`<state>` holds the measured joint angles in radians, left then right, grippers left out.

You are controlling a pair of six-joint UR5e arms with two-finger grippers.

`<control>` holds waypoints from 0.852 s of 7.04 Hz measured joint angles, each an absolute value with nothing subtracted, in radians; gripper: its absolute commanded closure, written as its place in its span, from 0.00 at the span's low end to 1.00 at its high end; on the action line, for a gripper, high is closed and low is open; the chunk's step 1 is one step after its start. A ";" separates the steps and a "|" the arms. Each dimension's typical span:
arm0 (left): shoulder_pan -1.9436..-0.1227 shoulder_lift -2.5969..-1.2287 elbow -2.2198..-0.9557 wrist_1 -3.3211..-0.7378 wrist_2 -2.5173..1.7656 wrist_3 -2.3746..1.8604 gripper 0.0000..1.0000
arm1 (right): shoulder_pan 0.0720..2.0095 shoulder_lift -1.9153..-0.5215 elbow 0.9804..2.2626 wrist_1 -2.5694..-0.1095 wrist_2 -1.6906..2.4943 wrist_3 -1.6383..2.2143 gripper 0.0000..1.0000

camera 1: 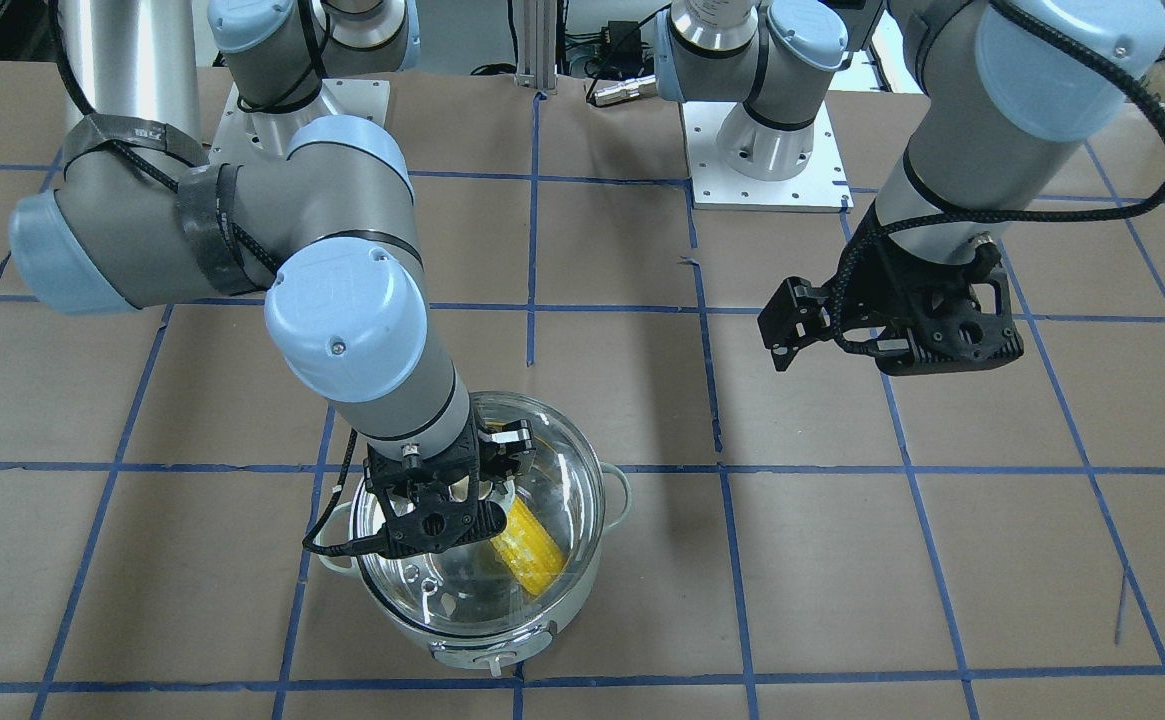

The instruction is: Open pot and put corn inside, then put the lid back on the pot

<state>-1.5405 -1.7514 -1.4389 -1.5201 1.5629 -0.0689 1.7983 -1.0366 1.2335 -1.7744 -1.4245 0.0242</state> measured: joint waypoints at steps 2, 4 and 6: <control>-1.540 -1.752 -1.439 -1.517 1.564 -0.068 0.00 | 1.797 -1.036 1.232 -1.772 -1.426 0.011 0.01; -1.540 -1.752 -1.439 -1.517 1.565 -0.068 0.00 | 1.797 -1.035 1.232 -1.772 -1.421 0.020 0.00; -1.540 -1.752 -1.439 -1.517 1.565 -0.068 0.00 | 1.798 -1.038 1.232 -1.771 -1.422 0.022 0.00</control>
<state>-1.5401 -1.7518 -1.4389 -1.5171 1.5647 -0.0675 1.7977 -1.0378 1.2324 -1.7714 -1.4216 0.0221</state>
